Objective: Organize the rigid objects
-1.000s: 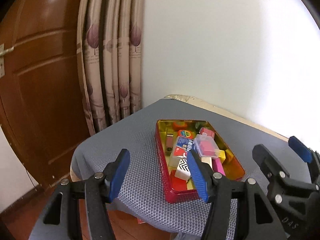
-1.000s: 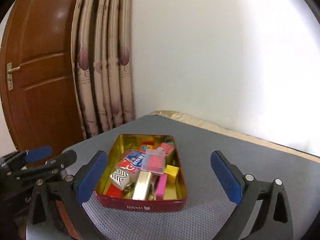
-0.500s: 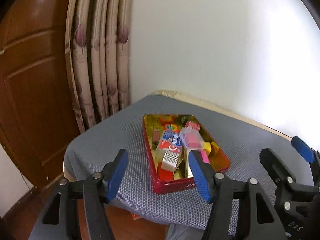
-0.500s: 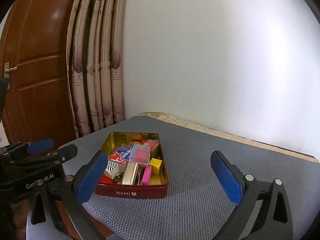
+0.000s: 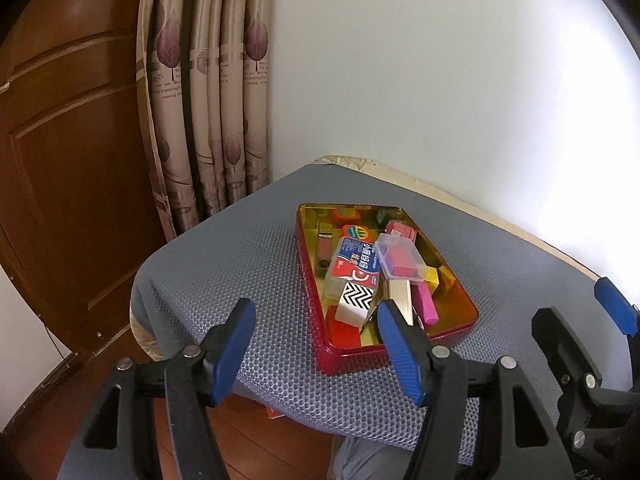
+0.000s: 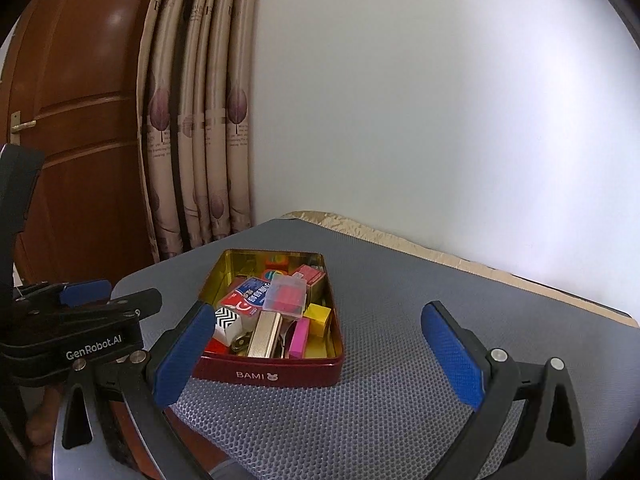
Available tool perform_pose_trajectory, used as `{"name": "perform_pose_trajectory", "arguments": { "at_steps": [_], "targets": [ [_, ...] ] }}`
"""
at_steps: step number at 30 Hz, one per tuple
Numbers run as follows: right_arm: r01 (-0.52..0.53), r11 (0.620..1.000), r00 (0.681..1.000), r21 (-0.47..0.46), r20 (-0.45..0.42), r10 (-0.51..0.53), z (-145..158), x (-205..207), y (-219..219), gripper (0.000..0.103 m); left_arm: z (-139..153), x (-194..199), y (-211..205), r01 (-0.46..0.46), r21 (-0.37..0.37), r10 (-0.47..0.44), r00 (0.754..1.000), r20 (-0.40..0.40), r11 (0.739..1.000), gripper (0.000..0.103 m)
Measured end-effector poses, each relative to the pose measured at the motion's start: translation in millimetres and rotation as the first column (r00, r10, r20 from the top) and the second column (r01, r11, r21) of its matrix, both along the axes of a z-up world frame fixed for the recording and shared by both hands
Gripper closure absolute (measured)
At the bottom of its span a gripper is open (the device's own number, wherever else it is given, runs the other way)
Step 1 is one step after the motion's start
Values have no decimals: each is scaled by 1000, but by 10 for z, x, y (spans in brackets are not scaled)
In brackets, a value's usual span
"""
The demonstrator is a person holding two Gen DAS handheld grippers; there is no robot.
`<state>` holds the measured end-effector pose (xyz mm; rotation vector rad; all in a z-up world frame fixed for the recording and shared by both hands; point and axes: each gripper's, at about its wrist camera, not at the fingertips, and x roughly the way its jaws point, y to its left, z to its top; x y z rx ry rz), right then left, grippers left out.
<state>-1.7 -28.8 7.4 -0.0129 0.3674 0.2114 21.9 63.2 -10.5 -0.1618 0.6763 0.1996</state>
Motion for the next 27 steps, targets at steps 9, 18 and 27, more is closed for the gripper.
{"name": "perform_pose_trajectory", "arguments": {
  "at_steps": [9,18,27],
  "targets": [
    [-5,1000,1000,-13,7,5,6,-25,63,1,-2,-5,-30,8,22,-8,1000,-4,1000,32],
    [-5,1000,1000,-10,-3,5,-17,-11,47,1,-66,33,-69,32,44,-30,998,-47,999,19],
    [1,1000,1000,-8,4,-1,-5,-34,74,1,-54,-45,-127,28,89,-31,999,33,996,19]
  ]
}}
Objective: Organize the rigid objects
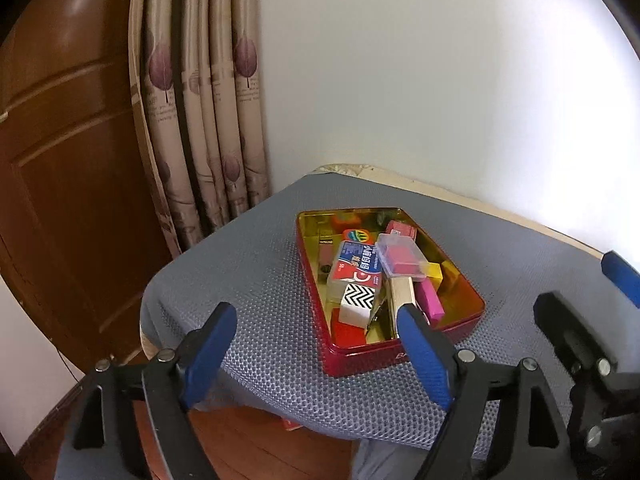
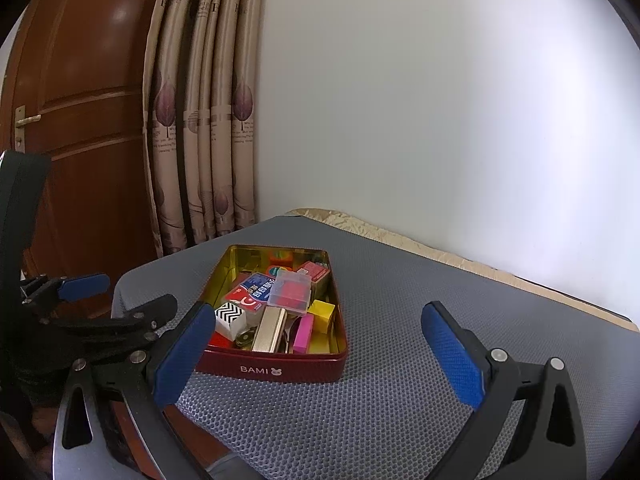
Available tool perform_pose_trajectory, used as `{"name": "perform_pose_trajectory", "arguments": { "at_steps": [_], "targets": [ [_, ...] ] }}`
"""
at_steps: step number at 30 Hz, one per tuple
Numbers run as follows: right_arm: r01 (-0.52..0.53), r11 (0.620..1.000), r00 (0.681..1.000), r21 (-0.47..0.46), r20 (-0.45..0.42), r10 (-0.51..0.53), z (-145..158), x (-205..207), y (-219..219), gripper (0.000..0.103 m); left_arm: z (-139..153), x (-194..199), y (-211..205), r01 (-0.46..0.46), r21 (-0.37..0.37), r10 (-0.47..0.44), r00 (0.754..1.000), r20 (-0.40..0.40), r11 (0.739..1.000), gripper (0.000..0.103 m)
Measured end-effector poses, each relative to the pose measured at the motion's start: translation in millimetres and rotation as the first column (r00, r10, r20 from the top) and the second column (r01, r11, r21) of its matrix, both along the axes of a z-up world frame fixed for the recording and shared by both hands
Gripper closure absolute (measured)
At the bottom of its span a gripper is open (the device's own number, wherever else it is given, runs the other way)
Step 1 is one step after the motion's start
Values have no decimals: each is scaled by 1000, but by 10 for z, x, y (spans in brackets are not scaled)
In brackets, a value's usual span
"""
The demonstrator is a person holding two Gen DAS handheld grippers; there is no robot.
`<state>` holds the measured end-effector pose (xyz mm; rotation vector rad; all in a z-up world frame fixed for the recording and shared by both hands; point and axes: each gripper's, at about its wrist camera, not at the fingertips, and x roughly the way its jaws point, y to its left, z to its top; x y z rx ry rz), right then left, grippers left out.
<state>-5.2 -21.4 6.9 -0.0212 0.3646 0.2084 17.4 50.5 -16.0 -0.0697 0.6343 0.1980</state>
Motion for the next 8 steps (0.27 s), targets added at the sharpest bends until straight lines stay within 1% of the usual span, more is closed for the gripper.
{"name": "perform_pose_trajectory", "arguments": {
  "at_steps": [4,6,8],
  "targets": [
    [8,1000,1000,4,5,-8,14,-12,-32,1,0,11,7,-9,-3,9,1000,-6,1000,19],
    [17,1000,1000,5,4,-17,26,-5,-51,1,5,10,-2,-22,12,22,1000,-9,1000,19],
    [34,999,999,8,0,-34,20,10,-99,1,10,15,5,-21,0,21,1000,-21,1000,19]
  ]
}}
